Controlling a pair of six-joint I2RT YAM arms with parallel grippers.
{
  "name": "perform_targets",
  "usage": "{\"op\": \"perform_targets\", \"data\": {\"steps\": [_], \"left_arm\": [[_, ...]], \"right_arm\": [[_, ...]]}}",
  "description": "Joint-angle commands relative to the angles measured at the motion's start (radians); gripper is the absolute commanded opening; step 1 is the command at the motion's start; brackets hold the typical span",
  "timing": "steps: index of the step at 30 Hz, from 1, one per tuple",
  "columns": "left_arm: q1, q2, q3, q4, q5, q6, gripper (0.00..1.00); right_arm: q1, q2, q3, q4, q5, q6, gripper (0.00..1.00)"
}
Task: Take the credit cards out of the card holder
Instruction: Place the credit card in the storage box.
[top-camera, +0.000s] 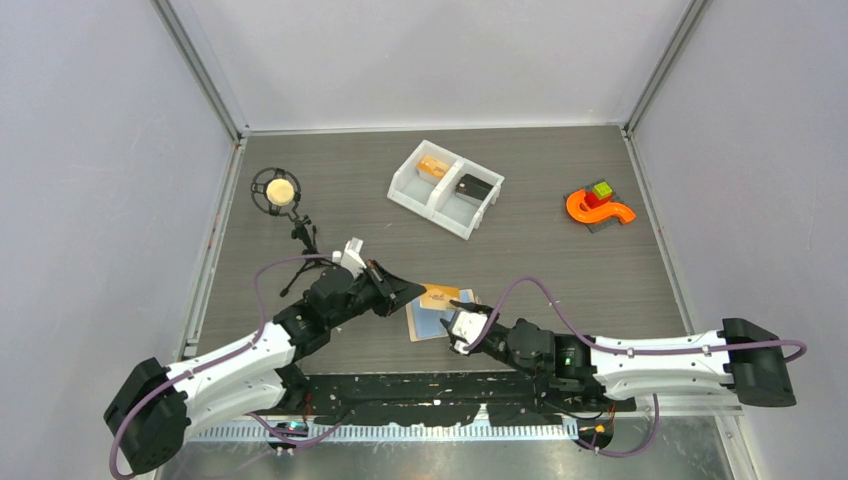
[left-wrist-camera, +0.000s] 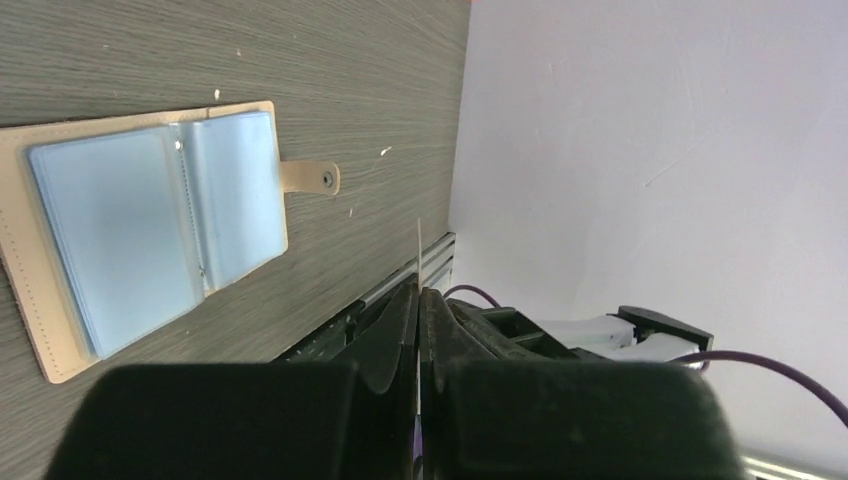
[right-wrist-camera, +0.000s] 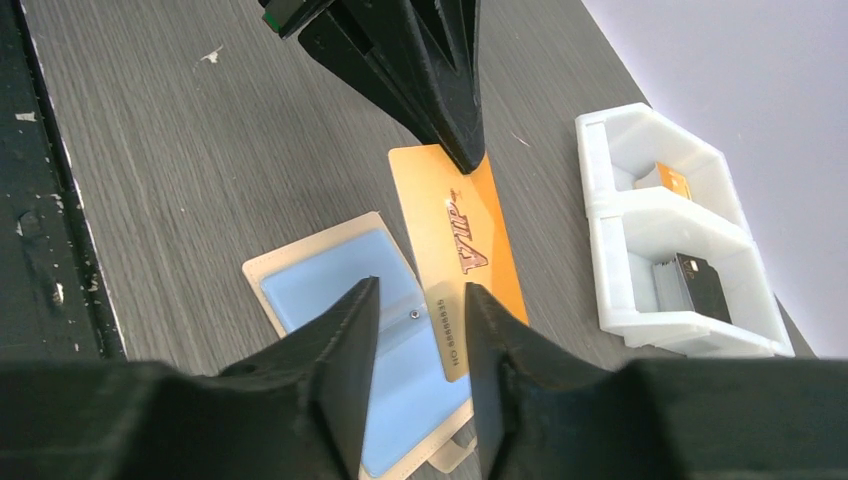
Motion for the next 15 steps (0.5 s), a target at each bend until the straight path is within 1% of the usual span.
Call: {"op": "perform_targets", "data": {"steps": [1, 2, 3, 4, 5, 6, 8, 9, 12, 15], "left_arm": [[0.024, 0.007, 0.02, 0.094, 0.067, 0.168, 0.0], [0.025, 0.01, 0.026, 0.097, 0.076, 0.209, 0.0], [0.025, 0.012, 0.03, 0.1, 0.084, 0.247, 0.0], [0.025, 0.015, 0.034, 0.102, 0.091, 0.284, 0.0], [0.026, 0.016, 0.037, 0.102, 0.099, 0.321, 0.0], [0.026, 0.018, 0.039, 0.101, 0.105, 0.354, 0.0], [0.026, 0.016, 0.036, 0.099, 0.116, 0.417, 0.0], [0.026, 0.014, 0.032, 0.102, 0.121, 0.439, 0.0], [0.026, -0.003, 0.014, 0.117, 0.134, 0.495, 0.0], [0.028, -0.032, 0.004, 0.115, 0.156, 0.542, 0.0]], "right_arm": [[0.006, -0.054, 0.085, -0.088, 0.023, 0.164, 0.52], [0.004, -0.071, 0.1, -0.113, 0.016, 0.189, 0.52], [0.0, -0.085, 0.109, -0.128, 0.021, 0.262, 0.56], [-0.007, -0.09, 0.138, -0.168, 0.032, 0.301, 0.58], [-0.023, -0.094, 0.16, -0.2, 0.031, 0.378, 0.6], [-0.033, -0.094, 0.203, -0.271, 0.017, 0.403, 0.6], [-0.067, -0.095, 0.256, -0.352, -0.025, 0.465, 0.6], [-0.098, -0.104, 0.266, -0.367, -0.045, 0.493, 0.6], [-0.183, -0.145, 0.265, -0.384, -0.203, 0.555, 0.6], [-0.321, -0.182, 0.243, -0.378, -0.347, 0.623, 0.57]]}}
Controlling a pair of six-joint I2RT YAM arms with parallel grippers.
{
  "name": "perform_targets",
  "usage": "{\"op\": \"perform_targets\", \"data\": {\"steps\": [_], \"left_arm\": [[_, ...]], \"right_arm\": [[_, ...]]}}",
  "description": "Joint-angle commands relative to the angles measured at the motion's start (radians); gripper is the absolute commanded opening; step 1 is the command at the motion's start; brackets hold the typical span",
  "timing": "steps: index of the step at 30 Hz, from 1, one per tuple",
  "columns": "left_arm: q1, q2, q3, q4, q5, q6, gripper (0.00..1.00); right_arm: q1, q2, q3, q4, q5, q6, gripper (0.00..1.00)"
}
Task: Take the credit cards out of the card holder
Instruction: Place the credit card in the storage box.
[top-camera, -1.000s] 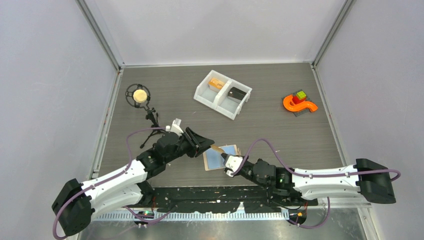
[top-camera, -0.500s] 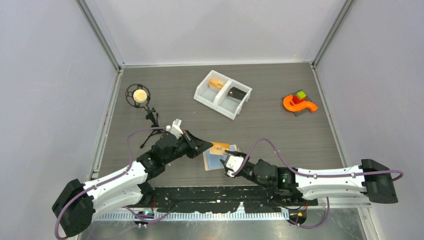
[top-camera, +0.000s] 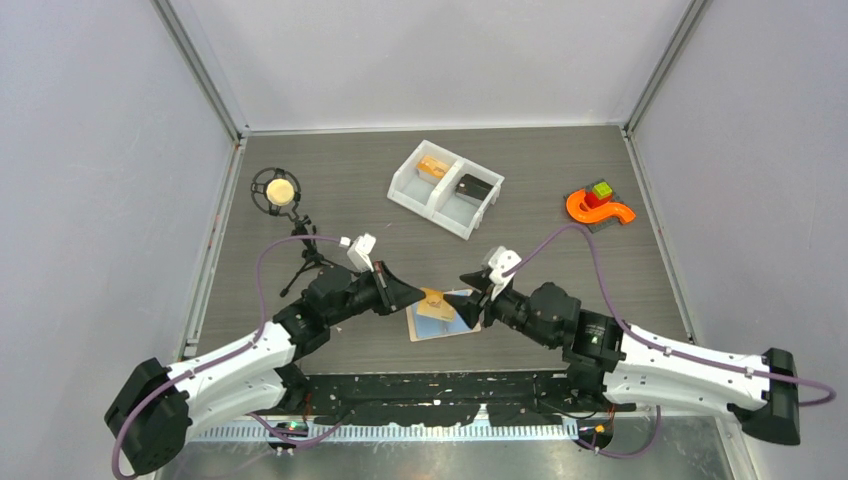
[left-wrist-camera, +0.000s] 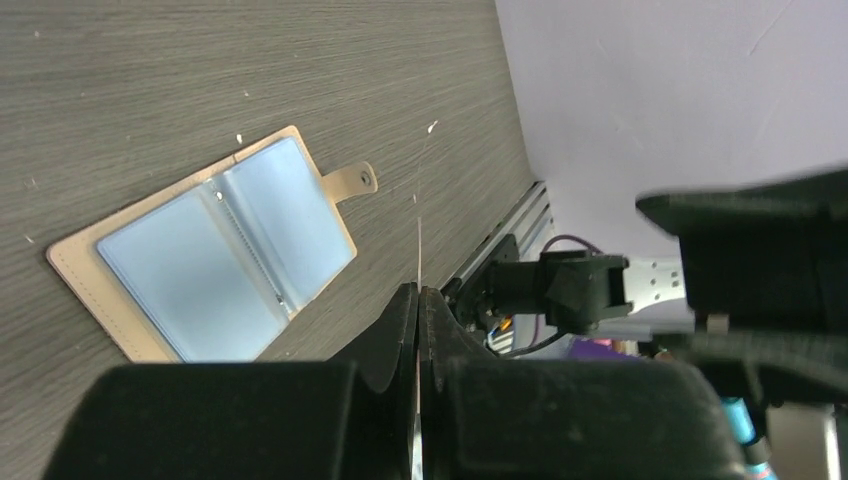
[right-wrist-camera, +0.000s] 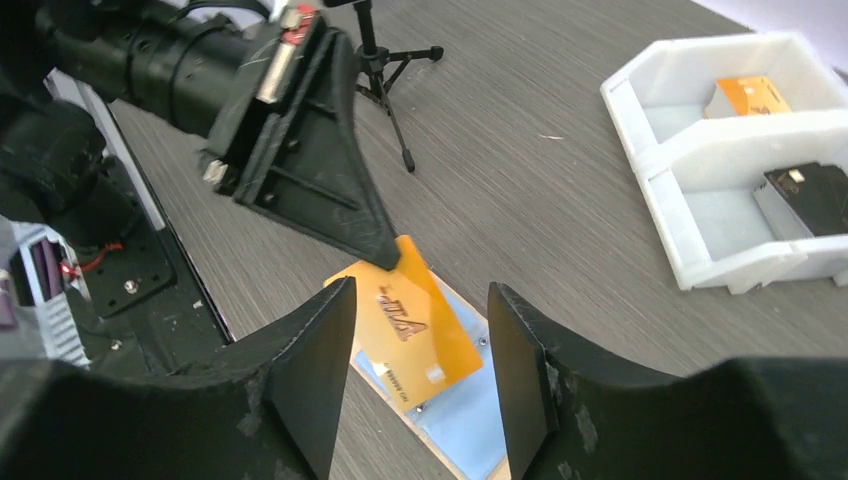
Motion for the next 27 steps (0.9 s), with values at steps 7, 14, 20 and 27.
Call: {"op": "perform_targets", "data": {"steps": [7, 14, 20, 27], "left_arm": [[0.007, -0.095, 0.075, -0.115, 0.208, 0.277, 0.0], [0.007, -0.112, 0.119, -0.171, 0.39, 0.295, 0.0], [0.007, -0.114, 0.1, -0.121, 0.446, 0.277, 0.0], [0.007, -0.086, 0.131, -0.095, 0.543, 0.296, 0.0]], "right_arm": [[-0.233, 0.017, 0.012, -0.064, -0.514, 0.076, 0.52], [-0.238, 0.134, 0.079, -0.076, -0.649, 0.021, 0.56], [-0.241, 0.157, 0.076, -0.09, -0.743, 0.022, 0.51], [-0.241, 0.228, 0.078, 0.028, -0.878, 0.127, 0.11]]}}
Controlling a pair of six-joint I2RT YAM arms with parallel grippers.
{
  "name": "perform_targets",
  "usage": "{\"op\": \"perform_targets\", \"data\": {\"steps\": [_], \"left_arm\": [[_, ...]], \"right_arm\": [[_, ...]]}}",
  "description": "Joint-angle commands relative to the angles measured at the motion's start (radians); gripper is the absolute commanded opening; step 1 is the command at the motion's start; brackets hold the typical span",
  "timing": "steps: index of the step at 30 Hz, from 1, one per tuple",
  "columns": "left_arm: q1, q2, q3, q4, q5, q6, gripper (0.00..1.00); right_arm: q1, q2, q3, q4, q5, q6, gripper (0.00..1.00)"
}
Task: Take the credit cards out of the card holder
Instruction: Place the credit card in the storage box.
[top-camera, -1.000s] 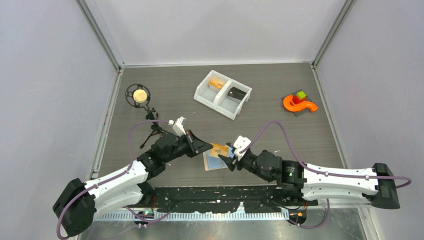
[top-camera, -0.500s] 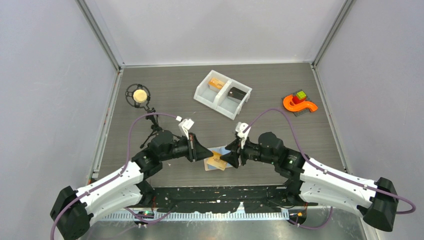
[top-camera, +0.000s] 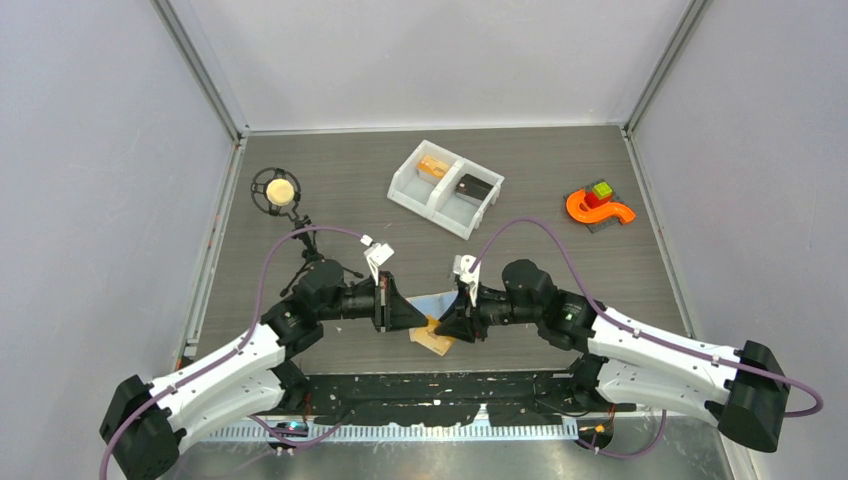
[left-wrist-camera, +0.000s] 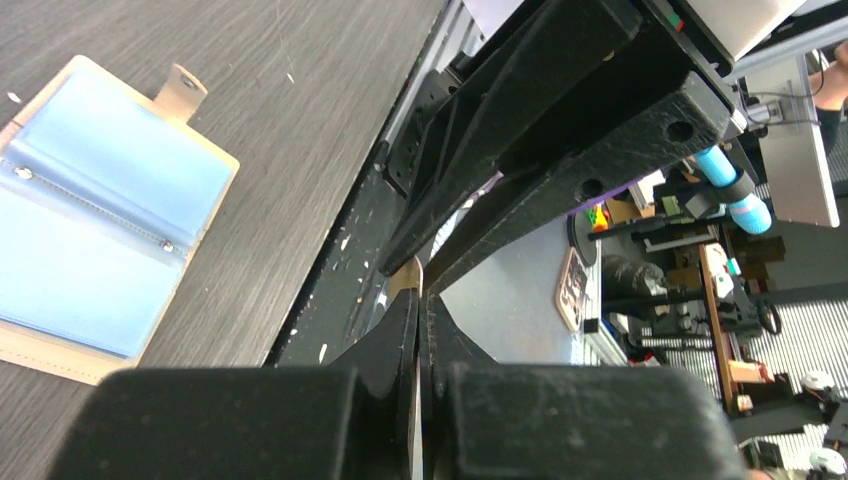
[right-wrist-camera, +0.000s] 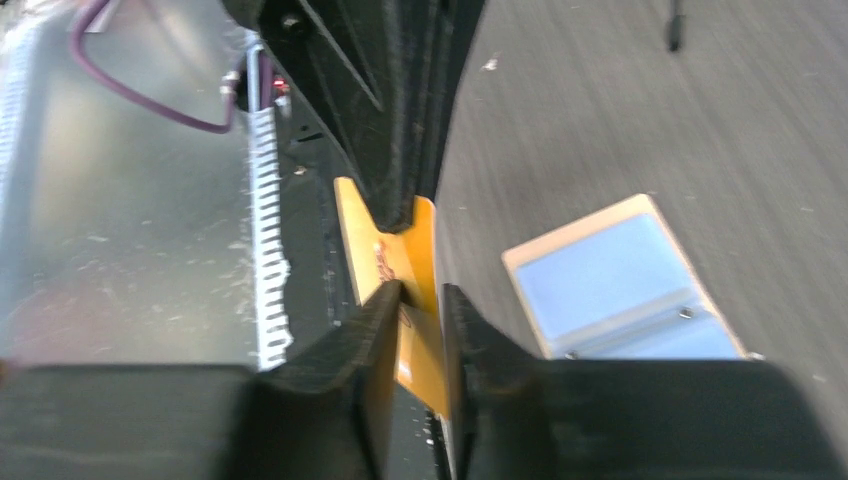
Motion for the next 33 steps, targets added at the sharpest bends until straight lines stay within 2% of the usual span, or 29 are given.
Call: {"op": "perform_targets", "data": {"steps": [1, 4, 5, 7, 9, 14, 21, 27, 33], "left_arm": [[-0.001, 0.0, 0.05, 0.04, 0.095, 0.033, 0.0], [-0.001, -0.022, 0.055, -0.003, 0.064, 0.053, 0.0], [0.0, -0.029, 0.057, -0.018, 0.05, 0.058, 0.05], [0.005, -0.05, 0.068, -0.057, 0.022, 0.066, 0.26], [0.01, -0.074, 0.081, -0.099, -0.008, 0.077, 0.42], [0.013, -0.162, 0.088, -0.149, -0.106, 0.094, 0.59], [0.013, -0.237, 0.044, -0.094, -0.153, 0.055, 0.7], [0.013, -0.233, 0.007, 0.03, -0.133, 0.016, 0.71], [0.013, -0.166, 0.007, 0.11, -0.124, 0.011, 0.71]], "right_arm": [[-0.004, 0.023, 0.035, 0.14, -0.094, 0.073, 0.08], [-0.007, -0.002, 0.022, 0.17, -0.081, 0.117, 0.05], [-0.007, -0.009, 0.022, 0.169, -0.071, 0.123, 0.05], [-0.011, -0.037, 0.018, 0.166, -0.039, 0.137, 0.05], [-0.018, -0.066, 0.003, 0.187, -0.007, 0.163, 0.05], [-0.057, -0.132, -0.029, 0.238, 0.072, 0.274, 0.05], [-0.065, -0.228, -0.111, 0.373, 0.27, 0.426, 0.05], [-0.065, -0.238, -0.187, 0.547, 0.379, 0.599, 0.05], [-0.065, -0.198, -0.226, 0.671, 0.415, 0.683, 0.05]]}}
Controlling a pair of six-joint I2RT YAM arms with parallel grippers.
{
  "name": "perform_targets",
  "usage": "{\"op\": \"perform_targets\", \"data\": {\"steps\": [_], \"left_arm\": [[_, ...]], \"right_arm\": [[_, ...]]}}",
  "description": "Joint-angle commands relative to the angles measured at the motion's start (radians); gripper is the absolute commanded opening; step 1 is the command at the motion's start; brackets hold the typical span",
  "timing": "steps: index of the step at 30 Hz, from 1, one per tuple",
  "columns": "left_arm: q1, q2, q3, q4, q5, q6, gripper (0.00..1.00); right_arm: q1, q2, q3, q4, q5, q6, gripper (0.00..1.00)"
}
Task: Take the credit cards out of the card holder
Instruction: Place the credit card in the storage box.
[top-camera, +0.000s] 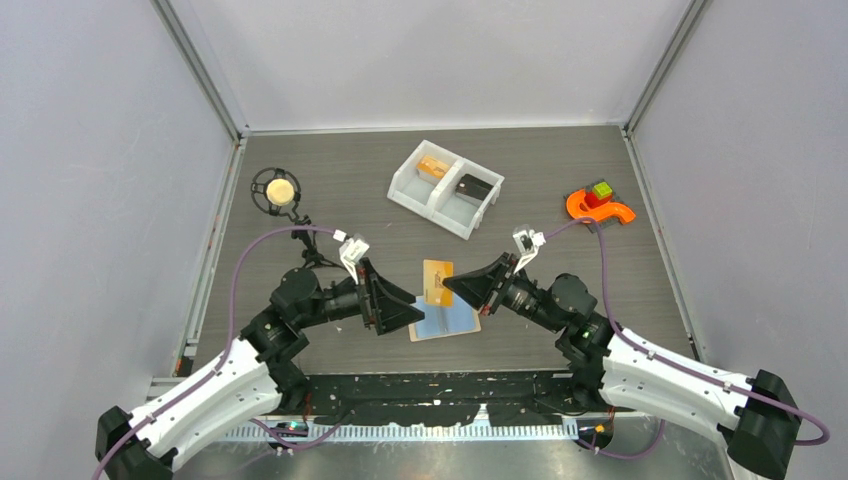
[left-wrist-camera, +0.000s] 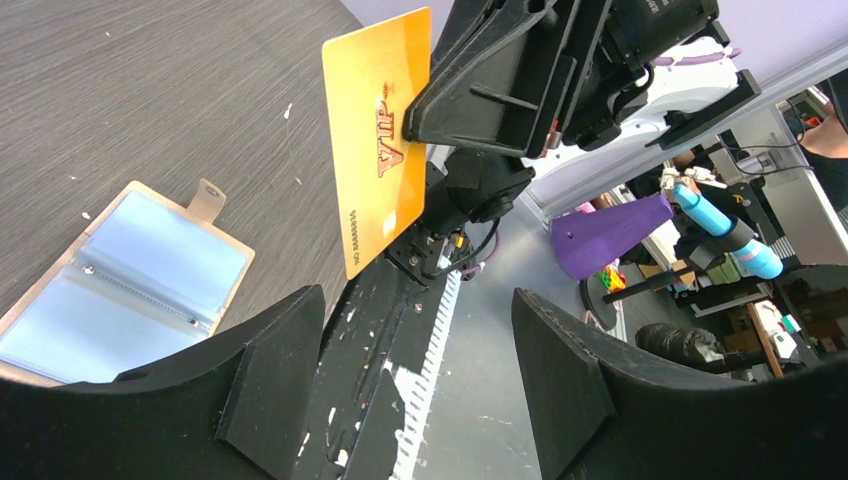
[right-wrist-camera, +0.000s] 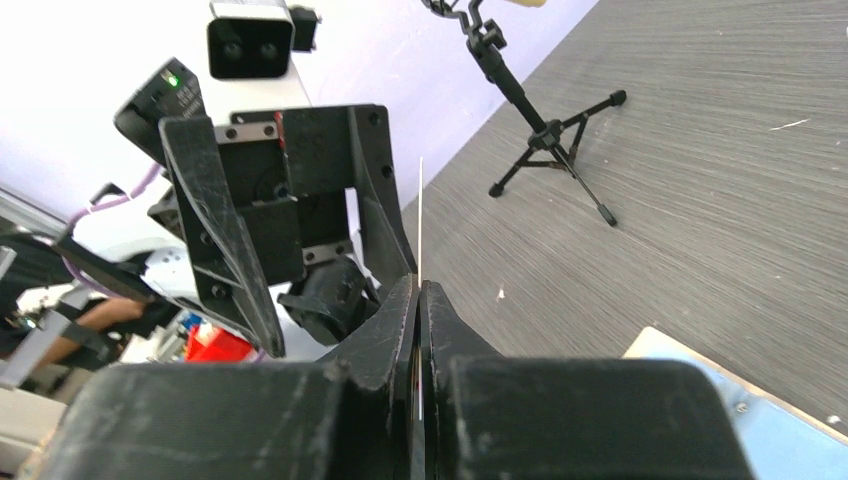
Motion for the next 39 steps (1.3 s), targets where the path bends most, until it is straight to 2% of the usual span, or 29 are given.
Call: {"op": "perform_targets", "data": {"steps": [1, 11, 16, 18, 23, 25, 26, 31, 34, 39], "left_arm": [[0.006, 0.05, 0.006, 0.125, 0.009, -0.003, 0.71], [0.006, 0.156, -0.018, 0.338, 0.008, -0.086, 0.66], [0.006, 0.221, -0.021, 0.412, 0.011, -0.119, 0.58], [0.006, 0.257, -0.023, 0.459, 0.027, -0.147, 0.51], [0.006, 0.326, -0.033, 0.581, 0.078, -0.22, 0.12], [0.007, 0.335, -0.038, 0.582, 0.083, -0.219, 0.04], [0.009, 0.337, -0.042, 0.579, 0.089, -0.216, 0.0], [0.028, 0.318, -0.059, 0.549, 0.159, -0.192, 0.0], [0.032, 0.278, -0.048, 0.42, 0.185, -0.124, 0.0], [0.032, 0.213, 0.009, 0.116, 0.227, 0.023, 0.0]], "right_arm": [[-0.002, 0.019, -0.021, 0.21, 0.062, 0.105, 0.05], [-0.001, 0.017, -0.123, 0.374, 0.133, 0.197, 0.05], [-0.003, 0.041, -0.164, 0.462, 0.133, 0.219, 0.05], [-0.003, 0.046, -0.165, 0.464, 0.151, 0.223, 0.05], [-0.003, 0.021, -0.184, 0.437, 0.186, 0.213, 0.05], [-0.007, 0.005, -0.176, 0.398, 0.139, 0.164, 0.08], [-0.012, -0.003, -0.167, 0.33, 0.111, 0.104, 0.13], [-0.097, -0.092, -0.049, 0.006, -0.083, -0.087, 0.33], [-0.155, -0.135, -0.002, -0.147, -0.174, -0.179, 0.44], [-0.205, -0.11, 0.113, -0.353, -0.331, -0.328, 0.47]]}}
